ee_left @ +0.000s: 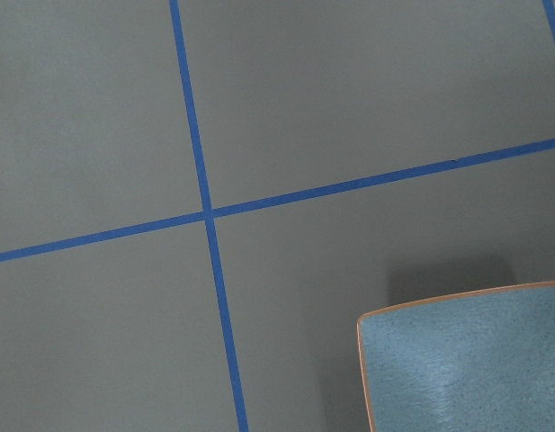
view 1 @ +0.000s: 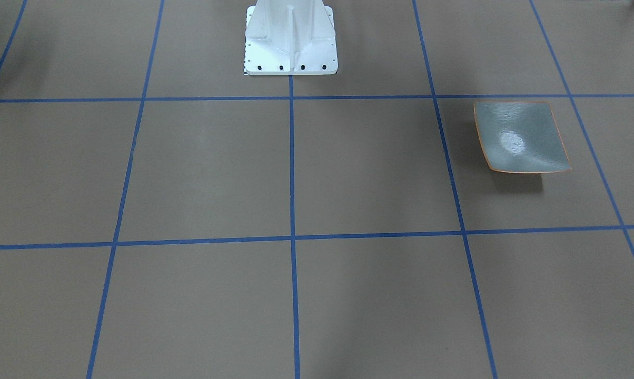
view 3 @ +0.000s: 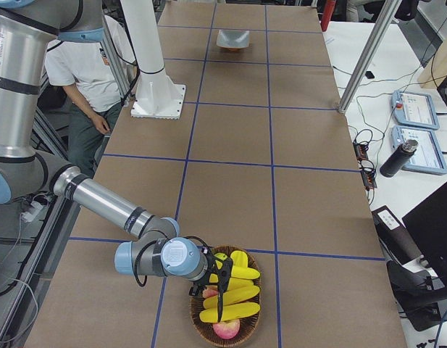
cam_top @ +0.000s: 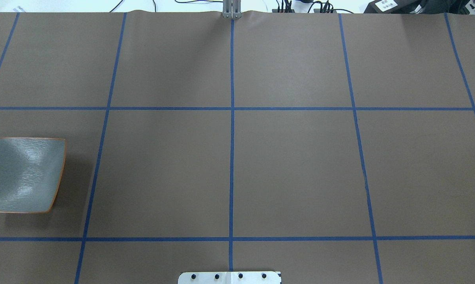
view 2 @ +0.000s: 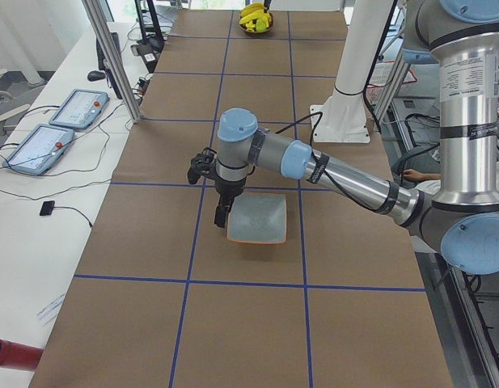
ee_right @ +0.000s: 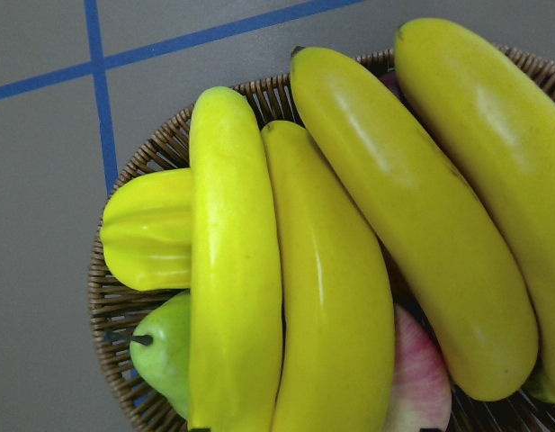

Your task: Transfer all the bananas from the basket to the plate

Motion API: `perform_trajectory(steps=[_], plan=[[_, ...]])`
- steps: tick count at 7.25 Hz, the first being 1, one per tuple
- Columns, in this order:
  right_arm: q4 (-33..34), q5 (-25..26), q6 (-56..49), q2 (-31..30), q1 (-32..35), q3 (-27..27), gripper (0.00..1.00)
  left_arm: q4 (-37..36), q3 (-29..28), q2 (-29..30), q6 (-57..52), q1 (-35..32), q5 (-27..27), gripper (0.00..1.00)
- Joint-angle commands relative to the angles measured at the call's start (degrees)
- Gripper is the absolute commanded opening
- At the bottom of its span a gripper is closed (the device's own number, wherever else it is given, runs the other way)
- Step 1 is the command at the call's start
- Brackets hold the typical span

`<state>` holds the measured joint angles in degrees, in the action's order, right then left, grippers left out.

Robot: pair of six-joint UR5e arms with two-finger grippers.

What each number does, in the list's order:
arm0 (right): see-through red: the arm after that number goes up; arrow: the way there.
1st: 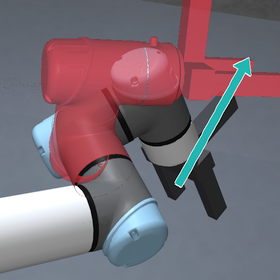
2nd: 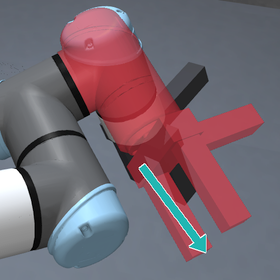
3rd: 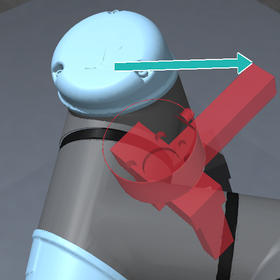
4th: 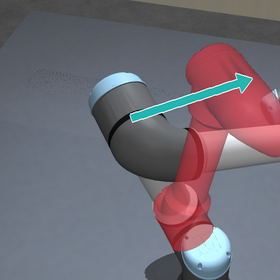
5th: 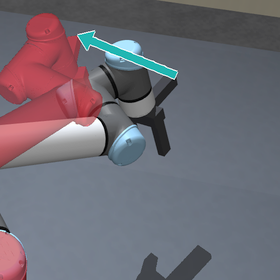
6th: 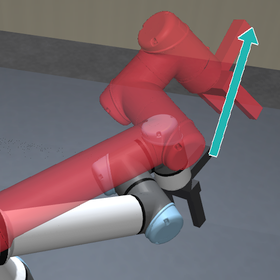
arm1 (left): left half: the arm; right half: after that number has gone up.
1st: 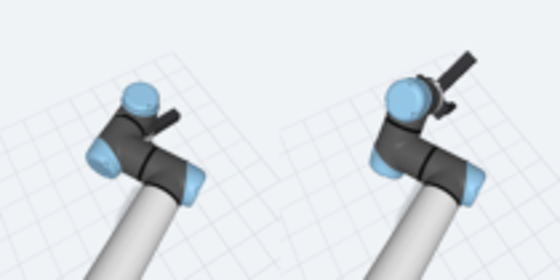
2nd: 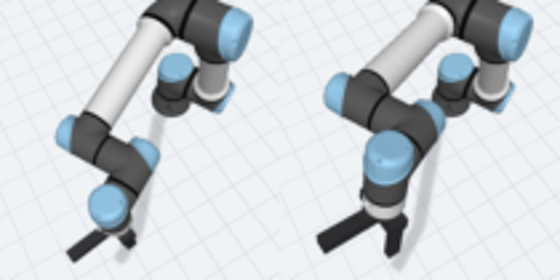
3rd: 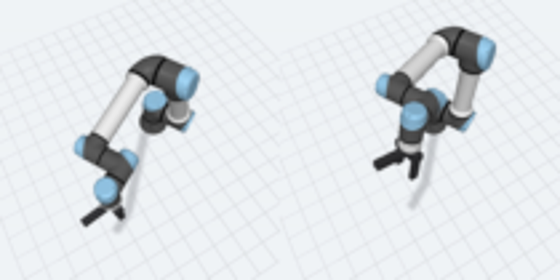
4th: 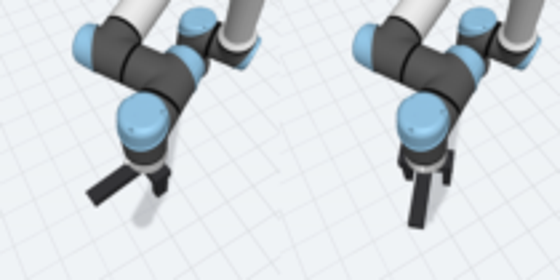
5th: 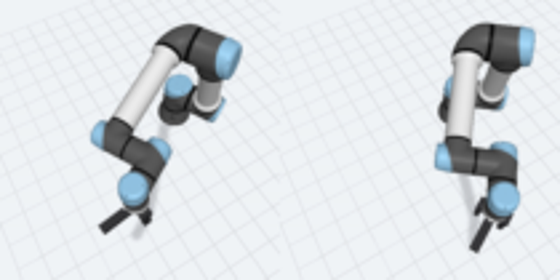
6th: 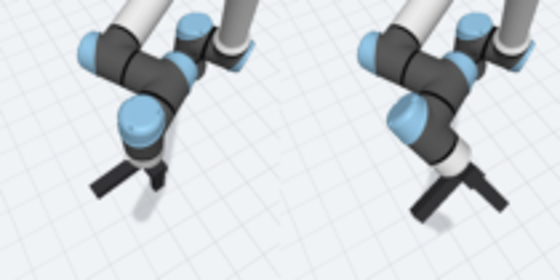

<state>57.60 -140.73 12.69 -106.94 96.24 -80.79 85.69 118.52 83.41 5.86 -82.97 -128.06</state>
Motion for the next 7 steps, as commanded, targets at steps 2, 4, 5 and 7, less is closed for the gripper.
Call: perform_trajectory(steps=[2,4,5,7], plan=[[0.06,0.36,0.05,0.24,-0.09,0.37,0.49,0.0,0.05,0.0,-0.06,0.0,0.0,0.99],[0.06,0.37,0.05,0.24,-0.09,0.46,0.0,0.0,0.05,0.0,-0.06,0.0,0.0,0.99],[0.06,0.28,-0.03,0.24,-0.18,0.55,0.0,0.0,0.05,0.0,-0.06,0.0,0.0,0.99],[0.06,-0.16,-0.04,1.64,0.0,-0.32,0.0,0.0,0.13,0.0,-0.06,0.0,0.0,0.99]])
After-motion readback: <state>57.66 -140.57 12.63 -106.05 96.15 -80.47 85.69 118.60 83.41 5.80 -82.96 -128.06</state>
